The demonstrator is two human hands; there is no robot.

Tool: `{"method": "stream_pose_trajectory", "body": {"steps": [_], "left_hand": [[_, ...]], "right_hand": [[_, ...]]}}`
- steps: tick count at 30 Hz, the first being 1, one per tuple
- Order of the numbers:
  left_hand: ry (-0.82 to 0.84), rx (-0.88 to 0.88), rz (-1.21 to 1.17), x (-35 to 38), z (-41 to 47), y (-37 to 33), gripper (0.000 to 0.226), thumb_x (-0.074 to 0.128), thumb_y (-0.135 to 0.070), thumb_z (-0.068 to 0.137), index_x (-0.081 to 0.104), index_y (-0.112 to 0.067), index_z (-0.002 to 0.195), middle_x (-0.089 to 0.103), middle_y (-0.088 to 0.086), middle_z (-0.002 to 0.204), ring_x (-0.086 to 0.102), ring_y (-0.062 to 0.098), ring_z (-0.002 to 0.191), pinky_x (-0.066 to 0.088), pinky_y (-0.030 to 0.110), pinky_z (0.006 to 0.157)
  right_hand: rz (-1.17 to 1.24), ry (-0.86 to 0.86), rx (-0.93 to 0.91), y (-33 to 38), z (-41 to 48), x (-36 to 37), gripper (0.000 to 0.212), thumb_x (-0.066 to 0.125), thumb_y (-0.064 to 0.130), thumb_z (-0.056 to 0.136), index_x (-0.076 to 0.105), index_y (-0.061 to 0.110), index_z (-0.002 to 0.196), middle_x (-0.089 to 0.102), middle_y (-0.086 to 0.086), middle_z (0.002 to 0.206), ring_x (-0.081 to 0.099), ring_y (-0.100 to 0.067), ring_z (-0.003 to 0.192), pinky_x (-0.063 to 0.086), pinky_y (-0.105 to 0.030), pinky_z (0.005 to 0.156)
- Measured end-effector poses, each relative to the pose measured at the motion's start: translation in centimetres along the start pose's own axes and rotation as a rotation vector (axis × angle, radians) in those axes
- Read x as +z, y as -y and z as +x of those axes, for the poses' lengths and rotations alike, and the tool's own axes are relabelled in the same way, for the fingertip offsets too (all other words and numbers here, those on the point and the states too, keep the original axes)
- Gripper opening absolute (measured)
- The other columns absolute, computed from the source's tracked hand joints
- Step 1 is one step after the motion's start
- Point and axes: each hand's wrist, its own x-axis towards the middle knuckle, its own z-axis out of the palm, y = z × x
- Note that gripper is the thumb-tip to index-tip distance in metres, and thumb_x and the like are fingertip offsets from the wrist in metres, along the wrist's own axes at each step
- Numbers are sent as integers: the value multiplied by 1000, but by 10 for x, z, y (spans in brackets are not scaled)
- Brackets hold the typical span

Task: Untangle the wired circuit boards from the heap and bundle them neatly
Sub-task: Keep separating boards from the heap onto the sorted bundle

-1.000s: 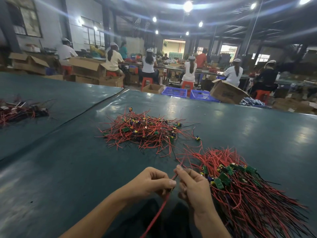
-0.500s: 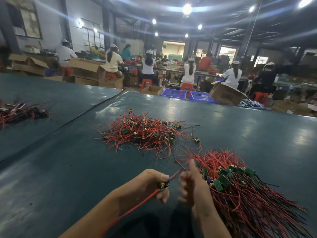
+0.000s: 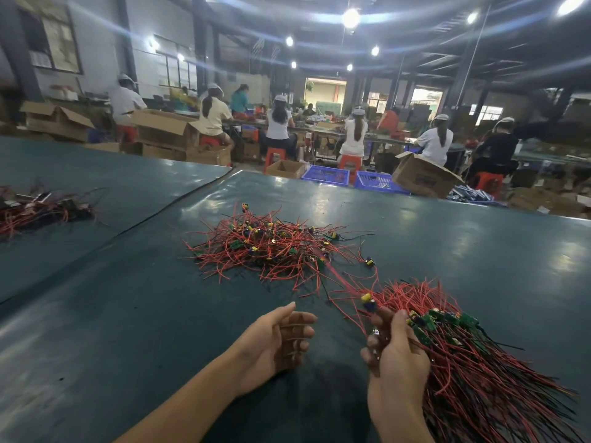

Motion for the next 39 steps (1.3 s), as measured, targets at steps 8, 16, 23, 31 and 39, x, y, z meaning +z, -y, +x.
{"method": "stream_pose_trajectory", "body": {"steps": [8,16,23,31,39], "left_hand": [[-88,137,97,-7,9,2,33,48,-31,99,72,-11,86,66,5,76,59,14,60,45,24,56],[-584,700,795,-23,40,-23,13,56,-16,95,65,-23,89,63,-1,86,56,8,73,43,16,65],[-633,701,1254,-32,85,-68,20,53,-19,96,66,-6,105,54,2,105,51,15,97,40,24,87],[-646,810,1257,-19,88,-73,33,50,-13,96,67,8,78,64,15,61,38,8,42,26,16,40],[-502,953,1064,-8,35,-9,22,59,-11,86,73,-7,69,62,-3,56,50,4,47,36,17,48]], "right_hand": [[30,-146,31,3,0,-5,18,68,19,91,63,9,106,60,-5,97,52,-9,64,41,-16,39],[62,-14,106,4,3,-2,20,53,33,99,56,23,117,69,0,113,49,-8,49,41,-18,37],[-35,35,66,-7,14,-1,27,56,25,98,53,25,126,70,-4,106,49,-4,41,41,-19,34],[-129,108,93,-13,18,1,18,58,27,97,56,27,115,71,-4,100,50,-6,42,38,-20,36],[-333,388,100,-20,2,9,14,62,27,94,66,18,104,76,1,87,62,-9,55,43,-23,39]]}}
